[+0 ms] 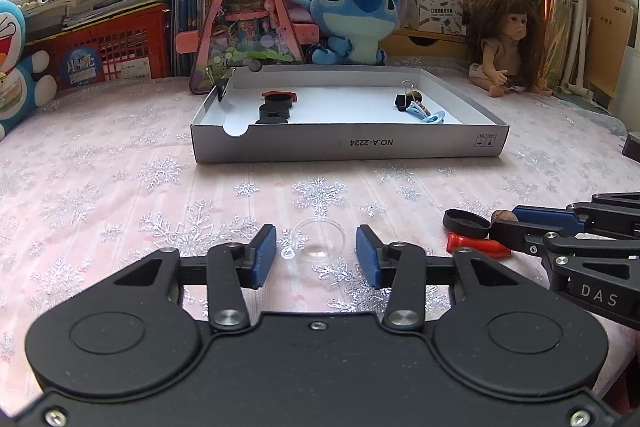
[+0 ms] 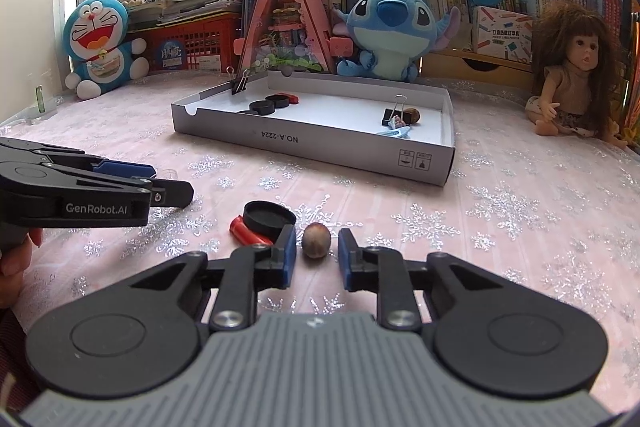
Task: Organize rigid objects
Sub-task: 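Grasp the clear ball with the left gripper while the right grasps the walnut, then carry clear ball and walnut into the white tray and open both grippers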
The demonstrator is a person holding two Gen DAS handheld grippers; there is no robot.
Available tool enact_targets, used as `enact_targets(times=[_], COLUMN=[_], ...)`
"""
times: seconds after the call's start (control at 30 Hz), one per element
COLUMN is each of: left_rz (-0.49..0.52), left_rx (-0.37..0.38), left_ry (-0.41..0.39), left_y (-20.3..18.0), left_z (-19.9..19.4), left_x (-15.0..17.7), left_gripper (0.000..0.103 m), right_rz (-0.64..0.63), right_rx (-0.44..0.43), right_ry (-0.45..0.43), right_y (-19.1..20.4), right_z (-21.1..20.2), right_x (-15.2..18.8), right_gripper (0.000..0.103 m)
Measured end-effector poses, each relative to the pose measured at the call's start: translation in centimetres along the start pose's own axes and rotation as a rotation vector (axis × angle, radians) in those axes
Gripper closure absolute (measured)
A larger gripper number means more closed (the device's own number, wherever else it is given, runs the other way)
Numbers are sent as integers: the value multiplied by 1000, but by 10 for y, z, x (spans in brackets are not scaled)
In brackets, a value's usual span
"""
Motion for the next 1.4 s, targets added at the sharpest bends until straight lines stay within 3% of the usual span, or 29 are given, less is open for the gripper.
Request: enact_targets(times=[0.07, 0.3, 0.7, 1.2, 1.4], left_rz=[-3, 14, -12, -72, -105], left_rx=[0, -3, -22, -72, -63], left_ry=[-1, -10, -22, -85, -65], left_y=[0, -3, 6, 43, 53], left_z=[0, -2, -4, 5, 23], left_x=[1, 0, -12, -68, -88], left_gripper=[72, 72, 72, 72, 72], right_rz=[2, -2, 41, 94, 136], right_rx=[1, 6, 19, 61, 61], right_ry=[1, -4, -18, -65, -69], right_y=[0, 0, -8, -35, -47], right_z=[1, 1, -4, 4, 17], right_x=[1, 1, -9, -51, -71], right_gripper=[77, 84, 83, 84, 84])
Point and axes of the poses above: each gripper's, at about its wrist camera, not at the fingertips, and z roughly the way its jaws point, y to its left, x to its underside, the point moved 7 cm from there along z, roughly the way its jaws point, and after that the axes turned 9 degrees about z, right-handed, at the moved point
